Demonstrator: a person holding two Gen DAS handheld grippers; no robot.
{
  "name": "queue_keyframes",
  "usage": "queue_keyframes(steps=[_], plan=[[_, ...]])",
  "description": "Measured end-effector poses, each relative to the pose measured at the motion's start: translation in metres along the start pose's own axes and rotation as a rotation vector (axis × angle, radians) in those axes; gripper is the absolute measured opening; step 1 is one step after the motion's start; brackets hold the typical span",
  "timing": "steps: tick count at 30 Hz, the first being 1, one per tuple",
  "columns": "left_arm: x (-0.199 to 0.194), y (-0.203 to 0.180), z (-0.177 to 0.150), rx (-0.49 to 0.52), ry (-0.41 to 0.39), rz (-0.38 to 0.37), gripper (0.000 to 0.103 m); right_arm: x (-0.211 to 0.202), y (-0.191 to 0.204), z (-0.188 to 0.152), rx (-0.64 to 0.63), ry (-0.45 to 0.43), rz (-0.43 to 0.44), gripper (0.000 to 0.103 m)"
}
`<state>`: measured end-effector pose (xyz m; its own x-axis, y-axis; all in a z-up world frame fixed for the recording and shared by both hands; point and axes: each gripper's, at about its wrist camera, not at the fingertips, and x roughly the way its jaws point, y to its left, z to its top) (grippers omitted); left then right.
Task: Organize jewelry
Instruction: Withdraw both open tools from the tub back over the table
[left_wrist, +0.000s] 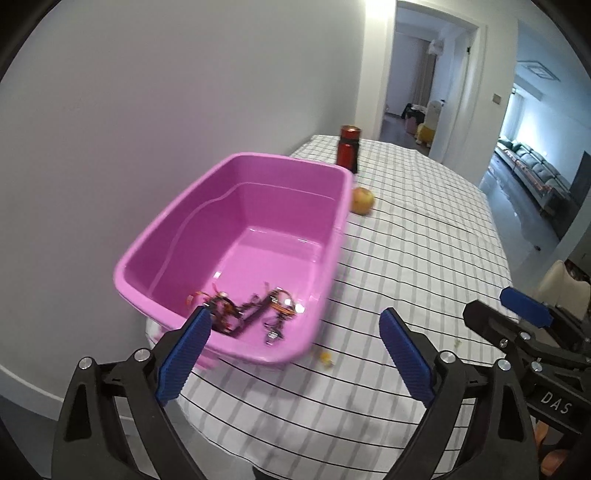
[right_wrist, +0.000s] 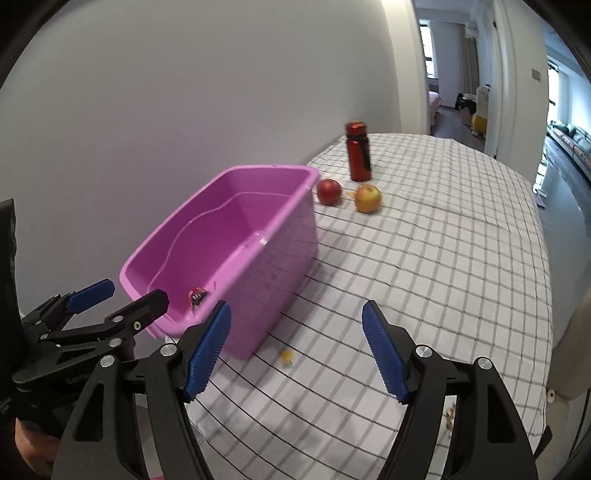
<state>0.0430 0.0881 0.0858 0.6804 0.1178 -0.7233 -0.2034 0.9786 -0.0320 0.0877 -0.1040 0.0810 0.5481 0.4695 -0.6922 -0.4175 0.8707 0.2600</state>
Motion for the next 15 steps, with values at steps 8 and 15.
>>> queue_keyframes(steps=[8, 15], plan=[[0.01, -0.051, -0.049, 0.042, 0.048, -0.029, 0.094, -0.014, -0.072, -0.074, 0.095, 0.058, -0.021, 0.07], [0.03, -0.069, -0.09, 0.107, 0.093, -0.009, 0.094, -0.015, -0.116, -0.133, 0.218, 0.092, -0.066, 0.07]])
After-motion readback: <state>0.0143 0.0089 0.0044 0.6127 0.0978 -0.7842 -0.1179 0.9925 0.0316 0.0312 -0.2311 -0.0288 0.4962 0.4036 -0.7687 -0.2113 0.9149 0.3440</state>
